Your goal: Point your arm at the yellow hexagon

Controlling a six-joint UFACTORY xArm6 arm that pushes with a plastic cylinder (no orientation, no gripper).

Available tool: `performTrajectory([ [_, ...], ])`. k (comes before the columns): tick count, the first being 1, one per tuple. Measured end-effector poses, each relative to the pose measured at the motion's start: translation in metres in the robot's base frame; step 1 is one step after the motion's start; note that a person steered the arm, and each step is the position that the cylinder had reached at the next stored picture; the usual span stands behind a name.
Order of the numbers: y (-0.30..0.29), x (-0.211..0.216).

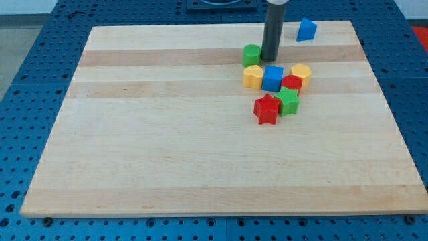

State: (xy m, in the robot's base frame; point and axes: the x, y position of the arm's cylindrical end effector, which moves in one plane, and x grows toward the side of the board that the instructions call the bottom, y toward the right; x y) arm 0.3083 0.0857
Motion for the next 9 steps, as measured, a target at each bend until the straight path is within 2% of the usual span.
performTrajectory([
  [2, -0.005, 0.0],
  [4, 0.078, 0.001],
  [6, 0.114, 0.051],
  [7, 0.109, 0.076],
  [9, 0.09, 0.085],
])
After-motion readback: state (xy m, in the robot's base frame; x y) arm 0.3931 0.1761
